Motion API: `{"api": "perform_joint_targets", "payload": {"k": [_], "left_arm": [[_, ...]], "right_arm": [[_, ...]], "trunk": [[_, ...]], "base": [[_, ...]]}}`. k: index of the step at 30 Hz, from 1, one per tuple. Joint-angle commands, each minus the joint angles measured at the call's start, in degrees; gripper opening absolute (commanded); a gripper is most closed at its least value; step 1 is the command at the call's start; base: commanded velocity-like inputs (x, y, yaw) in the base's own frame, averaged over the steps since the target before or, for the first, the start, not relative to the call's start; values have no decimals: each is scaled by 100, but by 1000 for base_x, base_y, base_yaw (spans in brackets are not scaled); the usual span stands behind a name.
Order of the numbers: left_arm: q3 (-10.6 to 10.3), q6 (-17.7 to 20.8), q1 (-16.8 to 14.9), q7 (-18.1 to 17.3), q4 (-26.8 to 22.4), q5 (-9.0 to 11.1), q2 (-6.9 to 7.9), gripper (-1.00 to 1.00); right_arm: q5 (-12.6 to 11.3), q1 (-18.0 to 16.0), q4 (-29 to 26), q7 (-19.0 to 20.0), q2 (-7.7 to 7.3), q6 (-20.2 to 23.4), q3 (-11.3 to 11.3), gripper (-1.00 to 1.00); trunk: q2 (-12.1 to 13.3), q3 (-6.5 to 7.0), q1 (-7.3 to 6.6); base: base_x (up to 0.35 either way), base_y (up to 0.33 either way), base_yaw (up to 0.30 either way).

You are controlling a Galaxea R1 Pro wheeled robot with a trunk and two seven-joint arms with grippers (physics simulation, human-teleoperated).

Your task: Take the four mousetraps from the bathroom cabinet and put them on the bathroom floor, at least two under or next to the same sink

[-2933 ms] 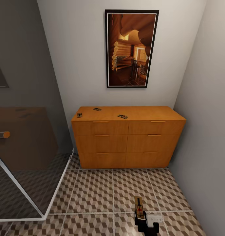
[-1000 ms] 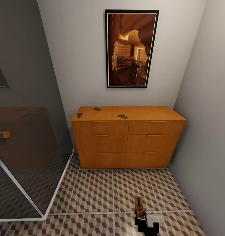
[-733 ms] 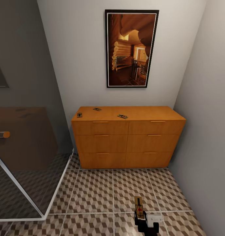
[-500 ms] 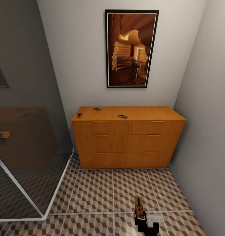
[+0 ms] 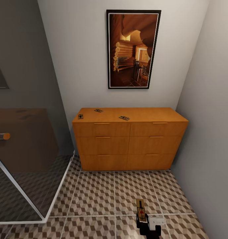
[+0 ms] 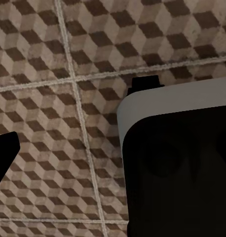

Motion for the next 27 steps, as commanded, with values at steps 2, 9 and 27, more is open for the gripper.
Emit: {"api": "perform_joint_targets", "payload": {"k": [2, 9, 27], "left_arm": [[-40, -41, -10, 23, 26, 0, -3, 100], [-40, -41, -10, 23, 26, 0, -3, 100], [-40, -41, -9, 23, 26, -4, -1, 100]], "right_arm": [[43, -4, 5, -28, 3, -12, -14, -100], [40, -4, 5, -28, 1, -12, -14, -100], [41, -3, 5, -28, 0, -12, -14, -100]], "trunk": [[-3, -5, 0], [-3, -5, 0], [-3, -5, 0]], "base": [[0, 0, 0], [0, 0, 0], [0, 0, 0]]}}
